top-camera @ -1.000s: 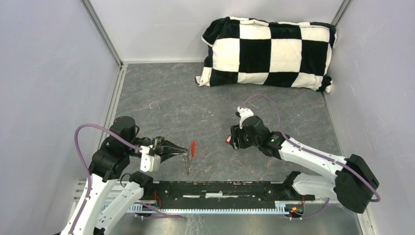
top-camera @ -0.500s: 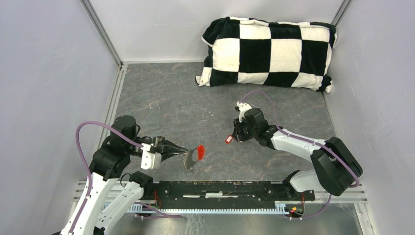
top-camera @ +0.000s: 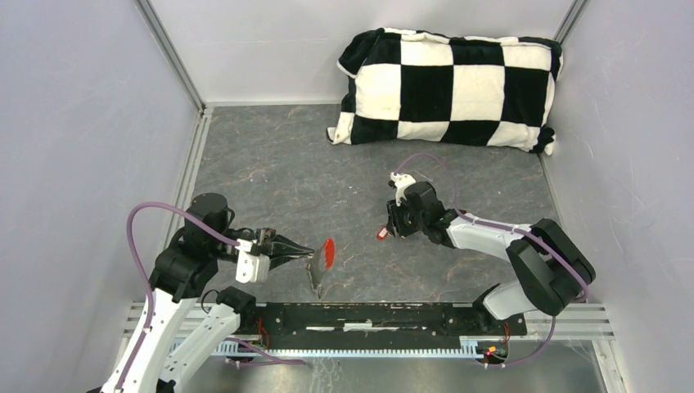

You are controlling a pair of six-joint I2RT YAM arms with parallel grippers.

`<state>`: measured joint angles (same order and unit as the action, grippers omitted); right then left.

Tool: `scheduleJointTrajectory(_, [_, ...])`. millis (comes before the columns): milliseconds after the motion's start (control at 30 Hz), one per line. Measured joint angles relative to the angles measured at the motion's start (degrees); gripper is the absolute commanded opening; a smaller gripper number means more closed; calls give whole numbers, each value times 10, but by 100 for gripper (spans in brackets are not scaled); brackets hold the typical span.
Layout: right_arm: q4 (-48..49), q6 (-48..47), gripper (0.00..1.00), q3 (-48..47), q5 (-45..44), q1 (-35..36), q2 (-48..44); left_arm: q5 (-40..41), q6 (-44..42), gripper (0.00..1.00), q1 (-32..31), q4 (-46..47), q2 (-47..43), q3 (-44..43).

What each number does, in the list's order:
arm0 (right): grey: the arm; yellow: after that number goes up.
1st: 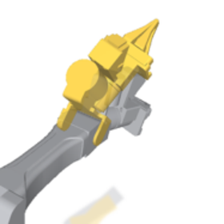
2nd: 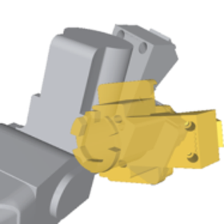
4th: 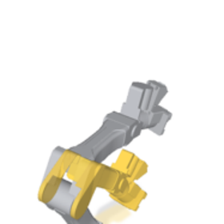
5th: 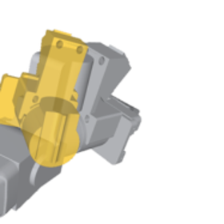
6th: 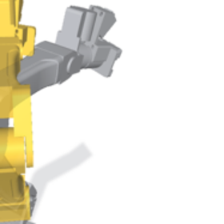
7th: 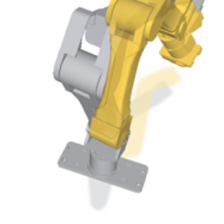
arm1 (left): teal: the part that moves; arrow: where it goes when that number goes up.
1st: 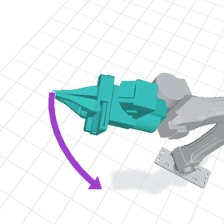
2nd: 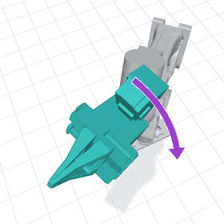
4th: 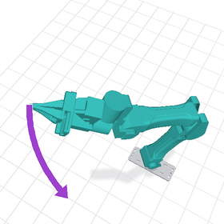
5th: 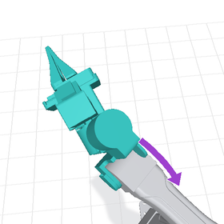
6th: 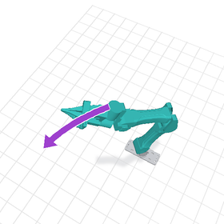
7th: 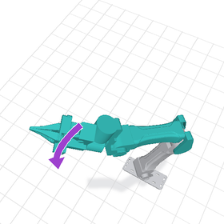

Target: Put the keys on the keyring

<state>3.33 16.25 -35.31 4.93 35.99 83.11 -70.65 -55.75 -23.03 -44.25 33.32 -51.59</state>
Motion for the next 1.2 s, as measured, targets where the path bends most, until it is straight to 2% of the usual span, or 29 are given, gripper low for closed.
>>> scheduleJointTrajectory(133, [1,-3,32,0,-5,0,12,0,0,2,0,0,0,0])
scheduleJointTrajectory(367, [5,-12,17,0,-9,0,15,0,0,2,0,0,0,0])
scheduleJointTrajectory(633, [9,-16,13,-3,-8,0,26,0,0,2,0,0,0,0])
scheduleJointTrajectory(700, [10,-16,9,-5,-7,0,29,0,0,2,0,0,0,0])
scheduleJointTrajectory(767, [11,-17,0,-6,-4,0,30,0,1,2,0,0,0,0])
scheduleJointTrajectory(1000, [31,-31,0,-4,12,0,23,1,2,2,0,0,-5,0])
scheduleJointTrajectory(1200, [88,-64,0,51,40,0,-67,1,2,2,0,0,-6,0])
